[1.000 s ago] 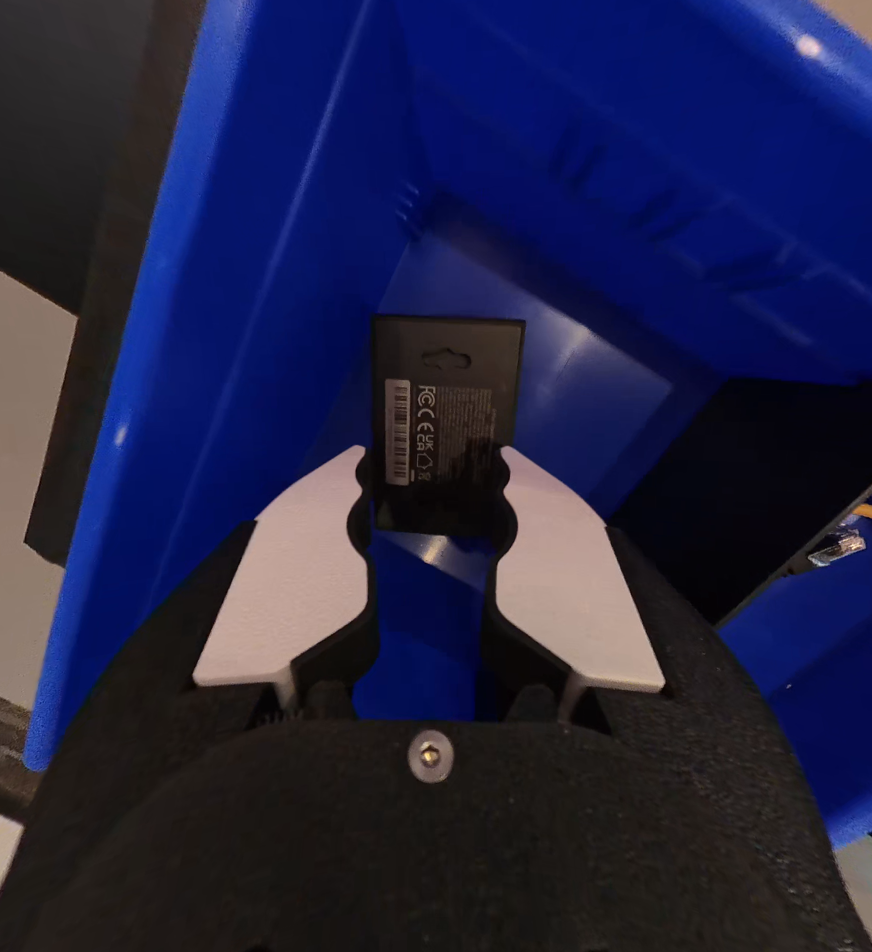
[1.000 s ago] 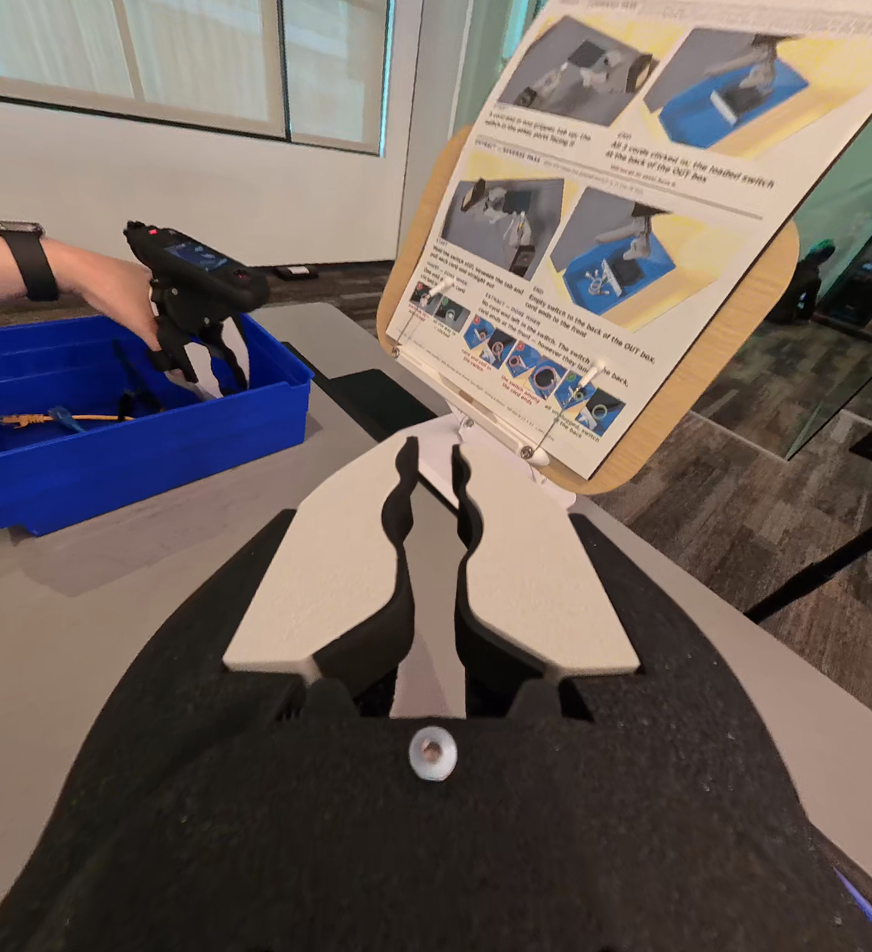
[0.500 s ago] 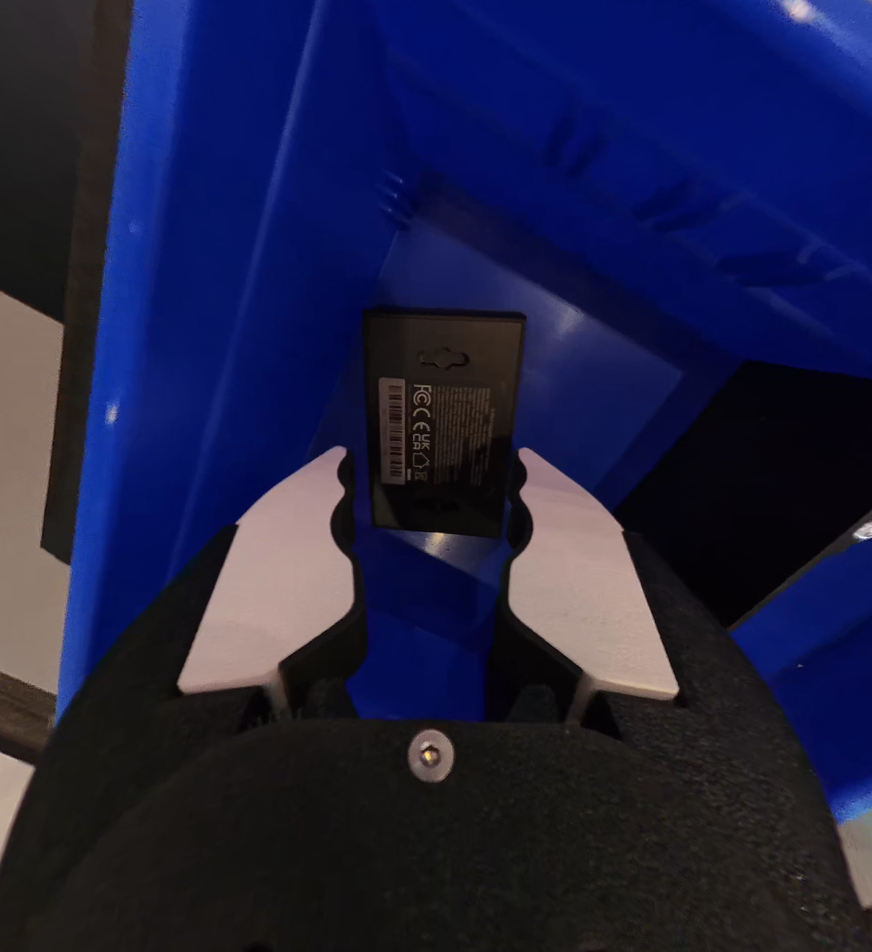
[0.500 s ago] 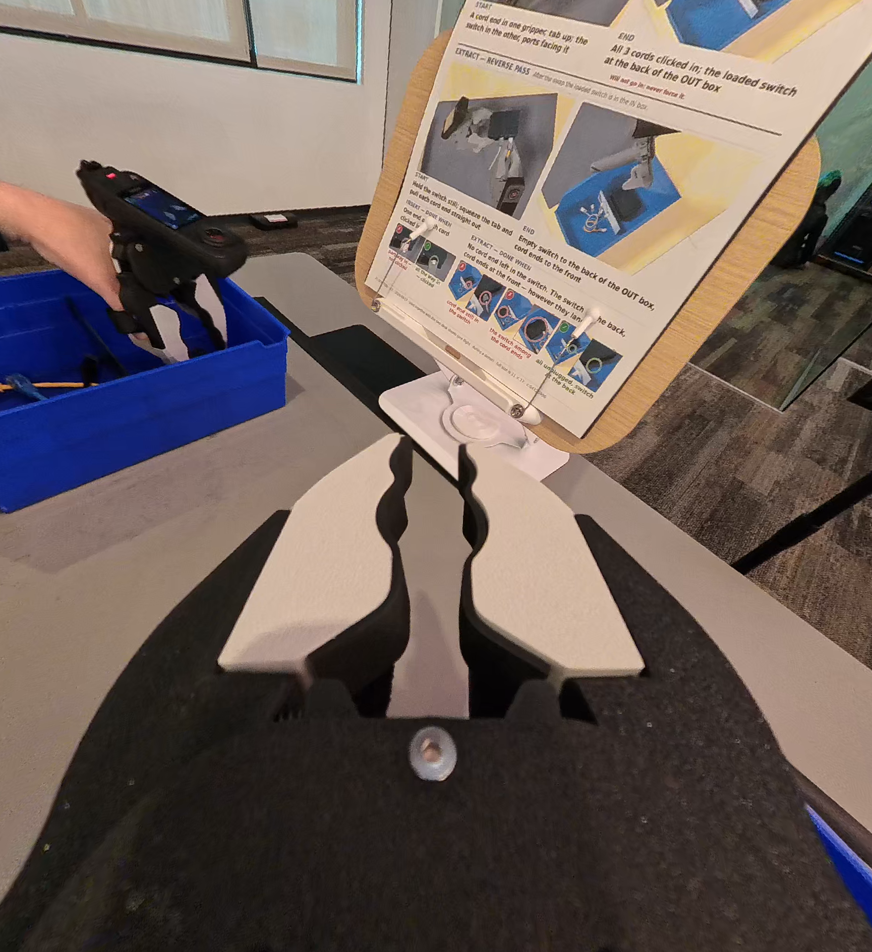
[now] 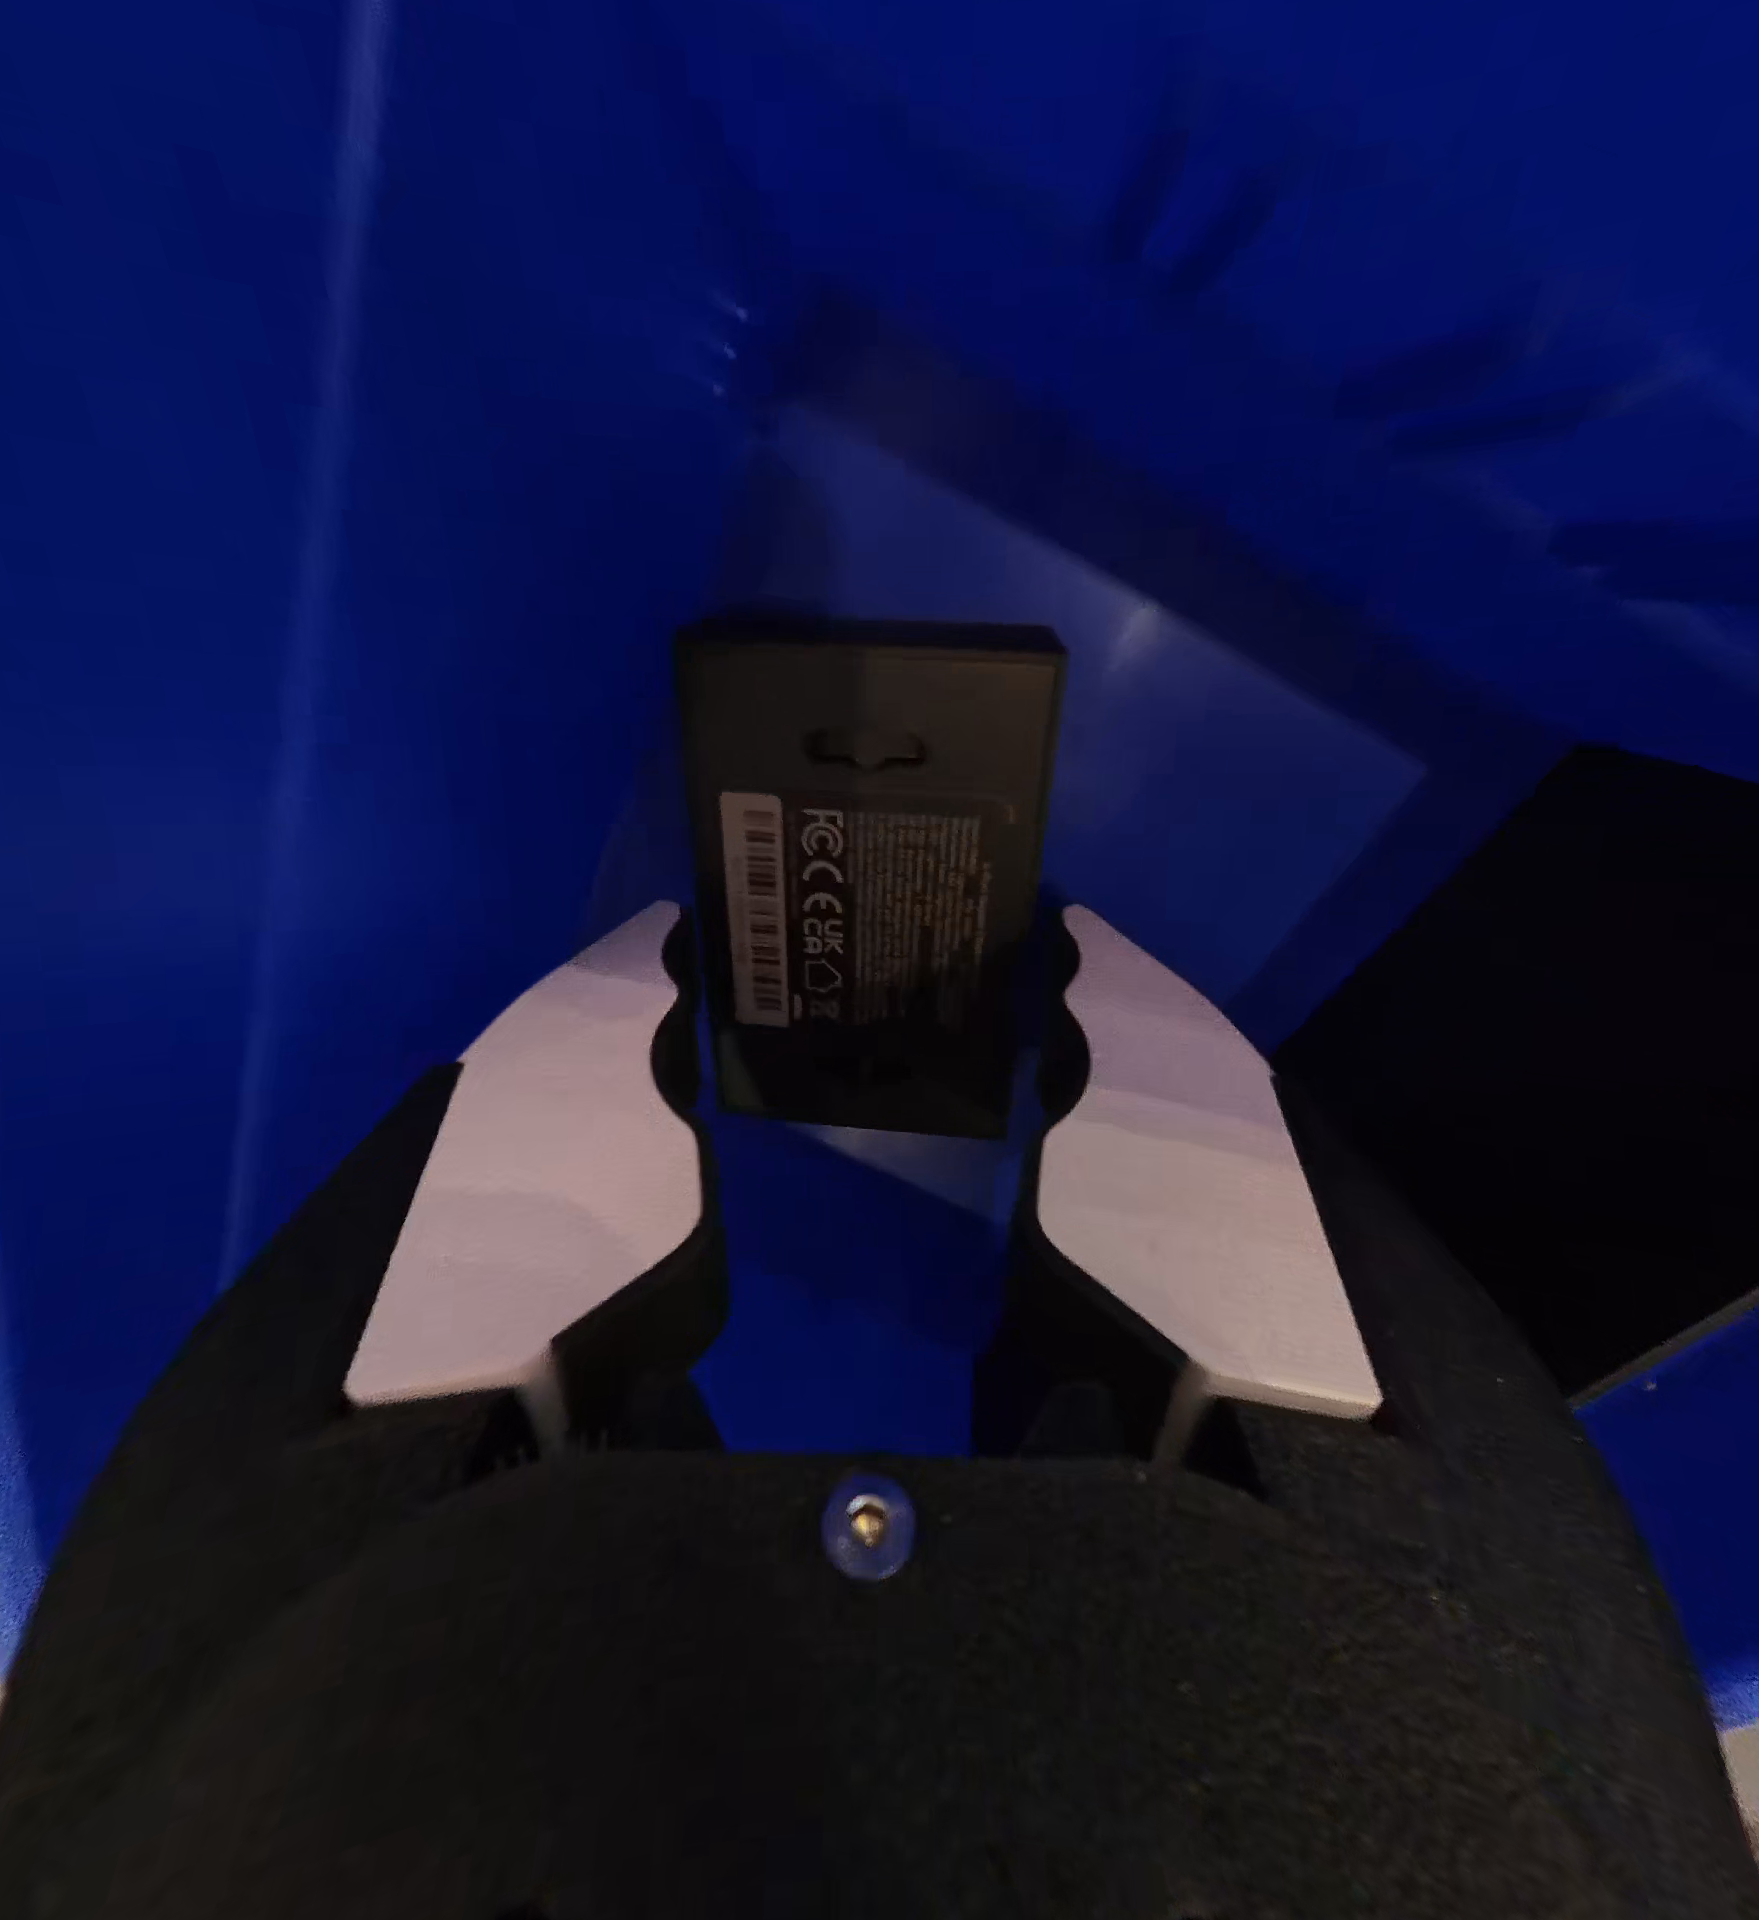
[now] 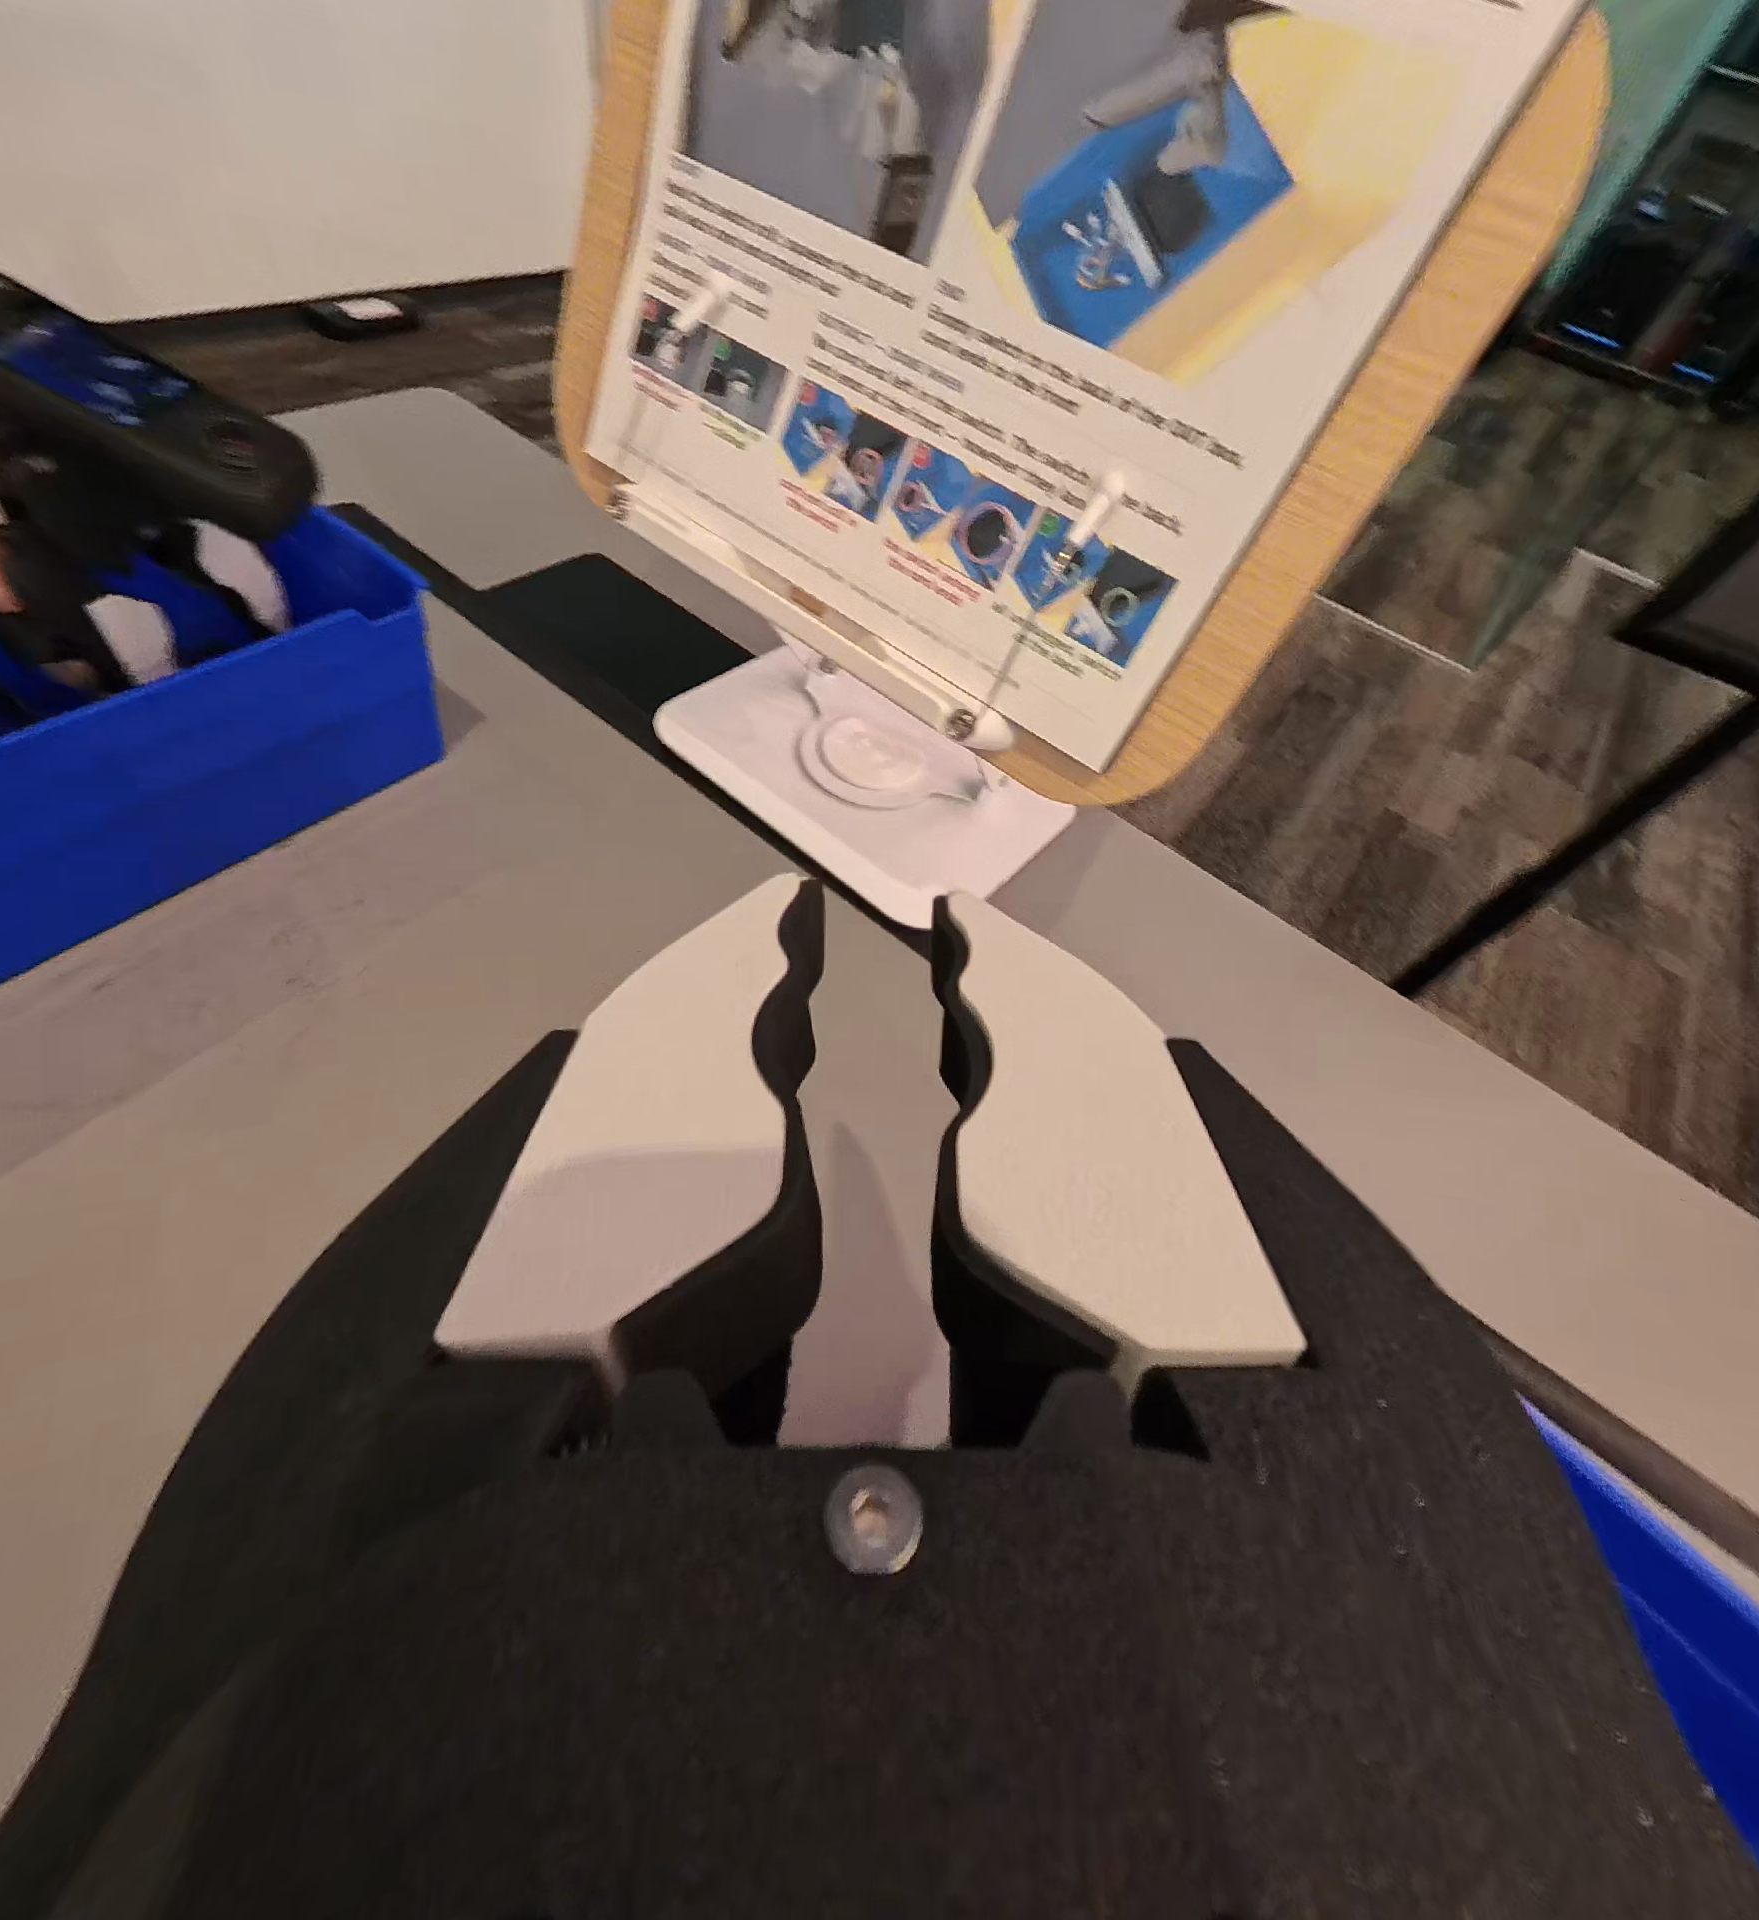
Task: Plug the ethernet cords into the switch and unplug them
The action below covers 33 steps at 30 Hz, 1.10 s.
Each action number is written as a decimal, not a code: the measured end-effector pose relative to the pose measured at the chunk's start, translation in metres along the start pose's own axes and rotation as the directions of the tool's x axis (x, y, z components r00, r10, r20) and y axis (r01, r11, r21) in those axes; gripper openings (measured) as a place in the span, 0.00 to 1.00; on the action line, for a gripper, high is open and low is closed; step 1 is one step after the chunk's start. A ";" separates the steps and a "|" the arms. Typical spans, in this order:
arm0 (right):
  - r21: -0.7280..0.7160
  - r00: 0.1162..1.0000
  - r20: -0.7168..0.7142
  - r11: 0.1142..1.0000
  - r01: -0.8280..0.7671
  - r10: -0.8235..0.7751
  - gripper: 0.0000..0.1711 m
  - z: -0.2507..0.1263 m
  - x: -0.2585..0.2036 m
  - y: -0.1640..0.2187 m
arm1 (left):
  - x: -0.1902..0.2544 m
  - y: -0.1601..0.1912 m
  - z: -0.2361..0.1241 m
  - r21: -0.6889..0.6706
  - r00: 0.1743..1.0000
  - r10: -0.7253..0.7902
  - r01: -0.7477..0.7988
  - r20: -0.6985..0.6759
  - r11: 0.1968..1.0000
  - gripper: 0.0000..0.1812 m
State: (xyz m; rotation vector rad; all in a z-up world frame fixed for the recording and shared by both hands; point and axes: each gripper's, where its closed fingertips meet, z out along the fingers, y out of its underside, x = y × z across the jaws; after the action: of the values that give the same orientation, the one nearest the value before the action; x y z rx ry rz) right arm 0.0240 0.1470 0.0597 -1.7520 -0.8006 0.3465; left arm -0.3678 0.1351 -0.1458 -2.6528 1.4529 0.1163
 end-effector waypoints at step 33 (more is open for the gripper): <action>-0.056 0.932 -0.343 0.993 0.100 -0.113 0.20 0.011 0.019 0.001 | 0.011 -0.038 -0.136 0.165 0.977 0.029 -0.065 0.212 0.984 0.33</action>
State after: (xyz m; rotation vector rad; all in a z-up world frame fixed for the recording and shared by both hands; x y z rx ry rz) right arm 0.0316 0.1673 0.0587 -1.7320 -0.6454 -0.0526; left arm -0.3281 0.1271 -0.0101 -2.3896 1.3919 0.2547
